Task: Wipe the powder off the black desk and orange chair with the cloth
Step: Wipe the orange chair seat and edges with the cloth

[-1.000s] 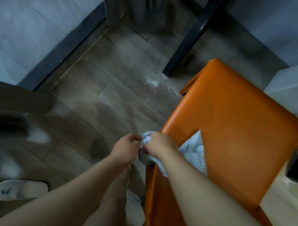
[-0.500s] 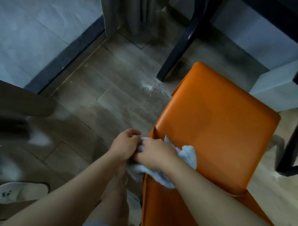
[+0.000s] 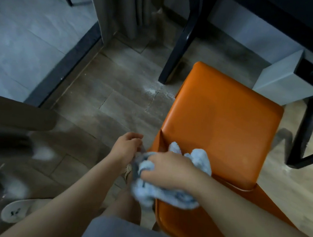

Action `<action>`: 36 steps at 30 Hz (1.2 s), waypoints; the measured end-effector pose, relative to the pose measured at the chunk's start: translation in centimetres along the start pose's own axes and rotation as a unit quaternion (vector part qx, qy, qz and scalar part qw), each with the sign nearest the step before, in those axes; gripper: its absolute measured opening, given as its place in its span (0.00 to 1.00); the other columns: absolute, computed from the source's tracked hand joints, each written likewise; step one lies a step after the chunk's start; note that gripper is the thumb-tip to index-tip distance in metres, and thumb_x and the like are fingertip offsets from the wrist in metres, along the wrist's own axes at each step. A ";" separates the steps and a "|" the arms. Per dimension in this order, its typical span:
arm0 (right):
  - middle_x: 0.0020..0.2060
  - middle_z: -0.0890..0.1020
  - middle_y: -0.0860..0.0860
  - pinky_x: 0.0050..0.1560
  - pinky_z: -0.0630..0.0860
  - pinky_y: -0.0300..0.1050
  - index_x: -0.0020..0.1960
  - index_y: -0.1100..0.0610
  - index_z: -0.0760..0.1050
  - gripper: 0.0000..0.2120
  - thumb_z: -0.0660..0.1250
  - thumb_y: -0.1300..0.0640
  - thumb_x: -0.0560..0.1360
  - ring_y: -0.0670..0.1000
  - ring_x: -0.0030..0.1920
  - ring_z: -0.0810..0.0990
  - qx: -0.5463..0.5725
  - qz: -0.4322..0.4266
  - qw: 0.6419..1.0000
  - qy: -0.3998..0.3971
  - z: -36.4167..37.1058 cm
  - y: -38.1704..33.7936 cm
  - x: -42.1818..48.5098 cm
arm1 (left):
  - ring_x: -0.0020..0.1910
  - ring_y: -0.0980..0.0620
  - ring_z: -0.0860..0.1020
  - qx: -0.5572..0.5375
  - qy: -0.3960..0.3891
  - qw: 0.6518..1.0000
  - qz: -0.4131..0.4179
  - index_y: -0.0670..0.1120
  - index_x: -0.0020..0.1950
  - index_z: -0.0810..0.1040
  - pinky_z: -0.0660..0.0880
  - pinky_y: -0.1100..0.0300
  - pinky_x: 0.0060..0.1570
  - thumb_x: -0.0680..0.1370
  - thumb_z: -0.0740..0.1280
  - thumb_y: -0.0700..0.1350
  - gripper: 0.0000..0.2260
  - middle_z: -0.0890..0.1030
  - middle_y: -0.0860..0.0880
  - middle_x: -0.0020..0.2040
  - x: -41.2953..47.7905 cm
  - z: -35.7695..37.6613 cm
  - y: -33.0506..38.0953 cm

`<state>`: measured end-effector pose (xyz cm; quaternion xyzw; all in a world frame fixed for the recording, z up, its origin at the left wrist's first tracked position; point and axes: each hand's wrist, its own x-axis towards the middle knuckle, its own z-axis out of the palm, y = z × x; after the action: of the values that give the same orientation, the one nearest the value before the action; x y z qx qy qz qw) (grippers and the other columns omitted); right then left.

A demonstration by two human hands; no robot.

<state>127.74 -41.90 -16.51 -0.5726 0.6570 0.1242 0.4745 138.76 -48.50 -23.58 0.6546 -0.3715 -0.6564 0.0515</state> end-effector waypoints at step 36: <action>0.38 0.75 0.44 0.37 0.71 0.43 0.39 0.49 0.68 0.13 0.61 0.43 0.58 0.50 0.45 0.74 0.067 -0.070 0.973 0.209 5.3 5.8 -18.3 | 0.38 0.53 0.77 0.063 0.009 0.975 0.214 0.53 0.43 0.79 0.73 0.57 0.44 0.78 0.64 0.41 0.09 0.81 0.52 0.38 -15.6 3.0 -2.3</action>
<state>123.35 -24.70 -7.47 -0.5971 0.7068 -0.0759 0.3716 139.18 -36.92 -12.42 0.5677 -0.5430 -0.5998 0.1522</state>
